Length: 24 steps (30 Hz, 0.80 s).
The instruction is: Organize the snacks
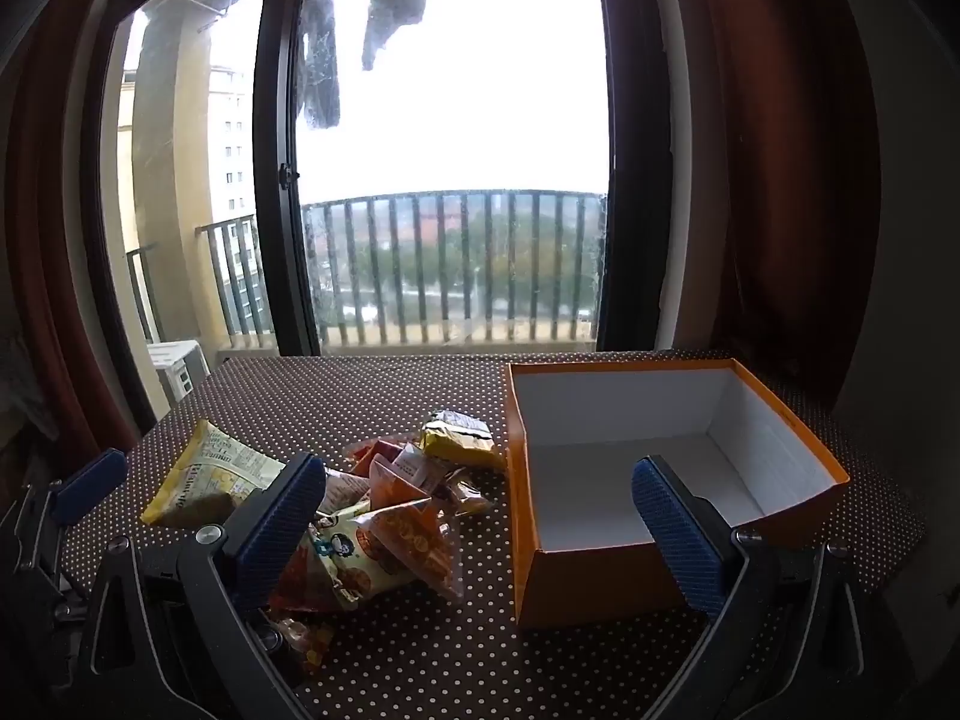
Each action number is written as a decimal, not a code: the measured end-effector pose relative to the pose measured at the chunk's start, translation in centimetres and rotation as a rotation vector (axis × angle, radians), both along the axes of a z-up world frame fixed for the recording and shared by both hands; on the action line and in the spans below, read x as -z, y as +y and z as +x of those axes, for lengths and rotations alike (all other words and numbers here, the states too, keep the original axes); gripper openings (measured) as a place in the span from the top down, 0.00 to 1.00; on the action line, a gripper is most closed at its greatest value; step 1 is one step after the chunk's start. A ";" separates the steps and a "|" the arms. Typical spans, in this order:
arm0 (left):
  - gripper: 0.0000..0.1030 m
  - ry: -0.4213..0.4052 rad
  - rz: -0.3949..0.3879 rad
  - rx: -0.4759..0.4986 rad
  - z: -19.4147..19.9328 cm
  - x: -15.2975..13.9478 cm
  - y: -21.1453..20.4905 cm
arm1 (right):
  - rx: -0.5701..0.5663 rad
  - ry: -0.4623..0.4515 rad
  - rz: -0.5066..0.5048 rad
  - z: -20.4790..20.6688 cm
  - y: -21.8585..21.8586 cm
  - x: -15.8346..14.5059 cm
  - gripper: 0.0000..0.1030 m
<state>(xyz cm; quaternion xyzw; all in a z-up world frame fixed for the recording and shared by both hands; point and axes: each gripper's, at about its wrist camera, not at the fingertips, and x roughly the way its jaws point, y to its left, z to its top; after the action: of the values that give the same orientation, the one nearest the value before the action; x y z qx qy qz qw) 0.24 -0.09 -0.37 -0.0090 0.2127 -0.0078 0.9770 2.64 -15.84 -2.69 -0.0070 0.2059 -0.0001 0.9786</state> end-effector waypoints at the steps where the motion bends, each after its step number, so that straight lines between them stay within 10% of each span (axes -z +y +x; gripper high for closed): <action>1: 0.02 0.000 0.001 -0.002 0.0 0.0 0.0 | 0.001 -0.004 0.009 0.0 -0.1 0.1 0.00; 24: 0.02 0.000 0.011 -0.001 0.2 0.5 0.1 | -0.035 0.116 0.065 0.5 -0.2 0.6 0.00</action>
<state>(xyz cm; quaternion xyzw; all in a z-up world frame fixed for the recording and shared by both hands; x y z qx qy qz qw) 0.41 -0.04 -0.85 -0.0036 0.2128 -0.0059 0.9771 3.18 -16.04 -3.30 0.0213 0.2618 0.0242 0.9646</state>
